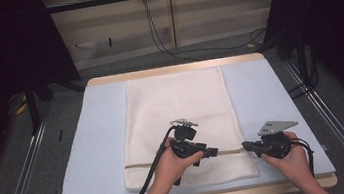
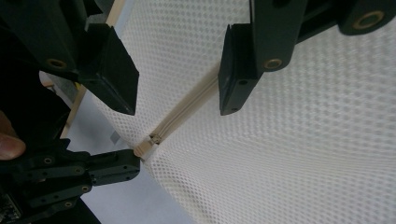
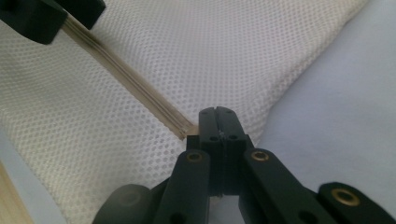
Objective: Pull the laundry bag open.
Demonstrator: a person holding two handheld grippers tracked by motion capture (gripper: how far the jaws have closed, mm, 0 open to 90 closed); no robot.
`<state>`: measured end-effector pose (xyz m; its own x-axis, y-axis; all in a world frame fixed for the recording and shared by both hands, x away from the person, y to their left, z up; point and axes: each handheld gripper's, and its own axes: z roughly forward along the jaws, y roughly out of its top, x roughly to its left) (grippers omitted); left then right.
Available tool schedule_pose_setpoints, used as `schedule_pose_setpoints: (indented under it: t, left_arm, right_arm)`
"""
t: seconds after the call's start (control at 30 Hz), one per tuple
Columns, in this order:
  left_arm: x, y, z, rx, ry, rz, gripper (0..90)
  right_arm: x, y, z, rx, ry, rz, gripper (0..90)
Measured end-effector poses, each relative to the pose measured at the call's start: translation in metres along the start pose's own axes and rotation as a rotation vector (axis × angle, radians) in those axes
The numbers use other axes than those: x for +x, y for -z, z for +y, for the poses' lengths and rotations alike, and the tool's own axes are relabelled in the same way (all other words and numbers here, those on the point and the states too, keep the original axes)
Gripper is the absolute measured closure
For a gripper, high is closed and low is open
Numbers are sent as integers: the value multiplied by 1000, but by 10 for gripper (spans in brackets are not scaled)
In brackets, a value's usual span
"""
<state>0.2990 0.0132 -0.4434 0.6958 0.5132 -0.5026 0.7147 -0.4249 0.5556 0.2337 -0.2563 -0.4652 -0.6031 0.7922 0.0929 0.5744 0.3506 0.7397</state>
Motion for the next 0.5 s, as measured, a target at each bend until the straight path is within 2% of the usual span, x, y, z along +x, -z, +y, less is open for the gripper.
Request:
schedule_pose_setpoints:
  t: [0.07,0.13,0.2,0.3,0.4,0.47,0.5]
  left_arm:
    - [-1,-5,1,25,-20,-7,478]
    - [-4,-12,1,22,13,-32,491]
    - [-4,-18,3,34,4,-50,497]
    - [-5,-27,4,44,29,-81,508]
    - [-5,-31,4,55,18,-72,513]
    - [-5,-35,4,44,45,-84,530]
    - [-4,-36,5,58,31,-86,537]
  right_arm:
    - [2,-1,1,-7,1,12,900]
    - [3,-2,2,-11,4,15,900]
    - [3,-3,2,-7,5,17,900]
    - [3,-5,1,-2,8,34,900]
    - [6,-7,2,7,9,42,900]
    - [5,-6,3,1,9,32,900]
    - [3,-5,4,-6,3,30,900]
